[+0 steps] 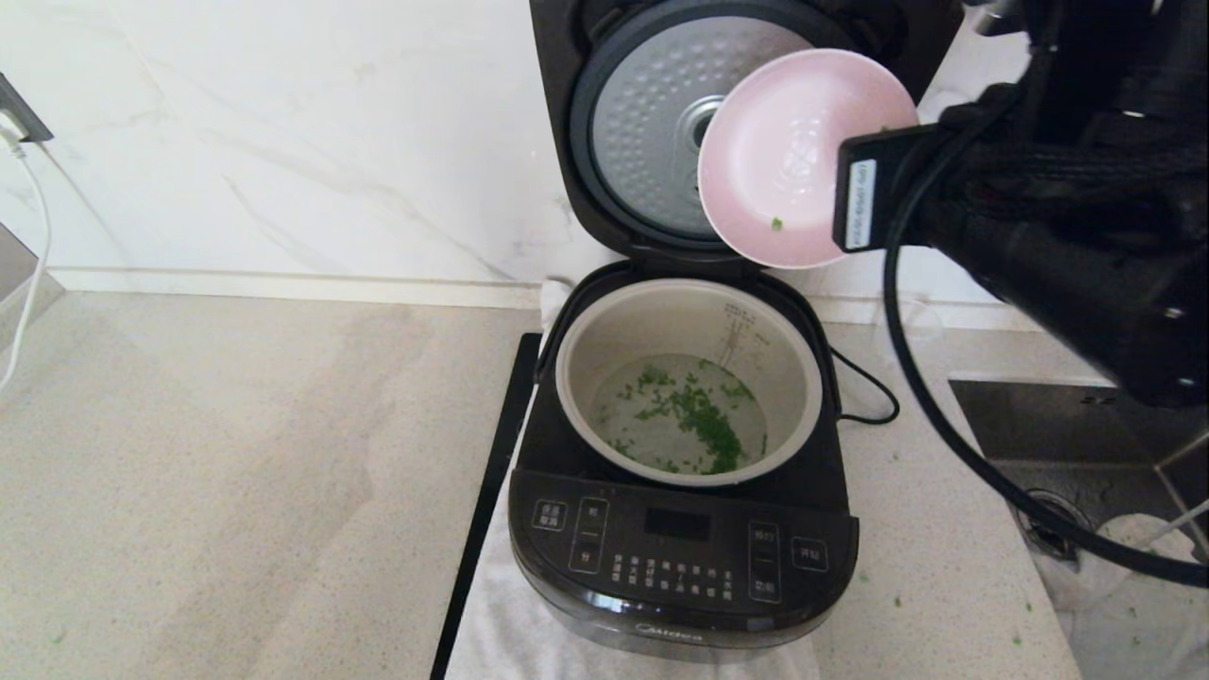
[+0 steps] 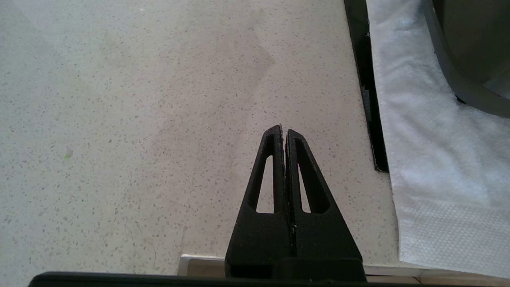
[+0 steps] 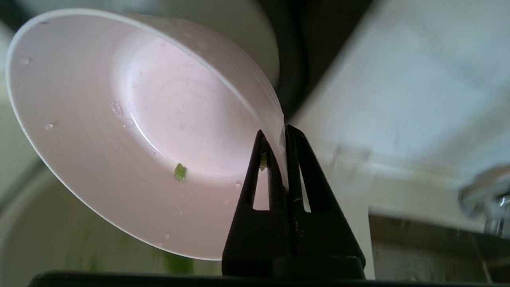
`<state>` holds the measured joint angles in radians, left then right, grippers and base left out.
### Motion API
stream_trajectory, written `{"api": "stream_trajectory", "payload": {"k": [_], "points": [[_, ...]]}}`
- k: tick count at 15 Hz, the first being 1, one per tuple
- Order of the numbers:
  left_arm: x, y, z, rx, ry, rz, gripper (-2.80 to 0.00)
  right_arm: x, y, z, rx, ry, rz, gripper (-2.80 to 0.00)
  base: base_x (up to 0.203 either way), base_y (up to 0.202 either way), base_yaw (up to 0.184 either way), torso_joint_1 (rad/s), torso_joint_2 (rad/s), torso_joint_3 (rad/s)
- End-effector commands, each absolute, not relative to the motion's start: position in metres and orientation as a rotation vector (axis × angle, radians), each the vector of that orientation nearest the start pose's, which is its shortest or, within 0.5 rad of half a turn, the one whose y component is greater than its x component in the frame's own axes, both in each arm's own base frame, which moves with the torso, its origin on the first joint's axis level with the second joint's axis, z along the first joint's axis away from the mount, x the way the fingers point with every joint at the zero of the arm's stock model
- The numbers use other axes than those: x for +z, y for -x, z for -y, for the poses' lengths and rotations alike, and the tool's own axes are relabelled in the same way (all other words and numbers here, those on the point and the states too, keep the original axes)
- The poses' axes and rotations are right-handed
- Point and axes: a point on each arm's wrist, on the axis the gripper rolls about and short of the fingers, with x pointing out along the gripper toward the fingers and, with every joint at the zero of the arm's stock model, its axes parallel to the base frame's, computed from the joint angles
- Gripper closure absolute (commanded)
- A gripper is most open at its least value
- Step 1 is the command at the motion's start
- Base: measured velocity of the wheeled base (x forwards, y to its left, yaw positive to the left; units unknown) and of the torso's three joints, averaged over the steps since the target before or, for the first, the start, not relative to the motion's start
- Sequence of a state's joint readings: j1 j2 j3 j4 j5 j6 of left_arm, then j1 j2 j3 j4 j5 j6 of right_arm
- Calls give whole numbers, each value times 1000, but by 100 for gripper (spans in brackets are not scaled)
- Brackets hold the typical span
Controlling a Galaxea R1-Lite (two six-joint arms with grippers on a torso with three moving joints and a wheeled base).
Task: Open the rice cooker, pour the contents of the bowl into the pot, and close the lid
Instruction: Place the bowl on the table
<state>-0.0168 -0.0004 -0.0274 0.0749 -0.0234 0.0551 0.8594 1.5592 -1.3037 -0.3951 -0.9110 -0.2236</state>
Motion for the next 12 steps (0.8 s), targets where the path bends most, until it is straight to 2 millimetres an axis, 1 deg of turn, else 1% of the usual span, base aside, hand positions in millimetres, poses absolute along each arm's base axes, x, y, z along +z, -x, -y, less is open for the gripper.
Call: {"api": "stream_trajectory", "payload": {"k": [1,2,4,5,7,10,11,12], "points": [[75,25,0,-41,-55,-45,0,336,-160,-155,-21,148,-93,0,0,0,0,0,0,0],[75,25,0,-41,-55,-46,0,331,-156,-143,-21,142,-153,0,0,0,0,0,0,0],[75,25,0,-41,-55,-45,0,323,-161,-115,-78,122,-249,0,0,0,0,0,0,0],[75,25,0,-41,-55,-46,0,318,-161,-100,-77,91,-315,0,0,0,0,0,0,0],[75,25,0,-41,-55,-45,0,309,-157,-68,-57,-3,-469,0,0,0,0,0,0,0],[75,25,0,-41,-55,-45,0,298,-157,-19,-135,-155,-607,0,0,0,0,0,0,0],[75,25,0,-41,-55,-46,0,289,-158,-4,-163,-194,-655,0,0,0,0,0,0,0],[75,25,0,-41,-55,-45,0,275,-158,9,-183,-227,-720,0,0,0,0,0,0,0]]}}
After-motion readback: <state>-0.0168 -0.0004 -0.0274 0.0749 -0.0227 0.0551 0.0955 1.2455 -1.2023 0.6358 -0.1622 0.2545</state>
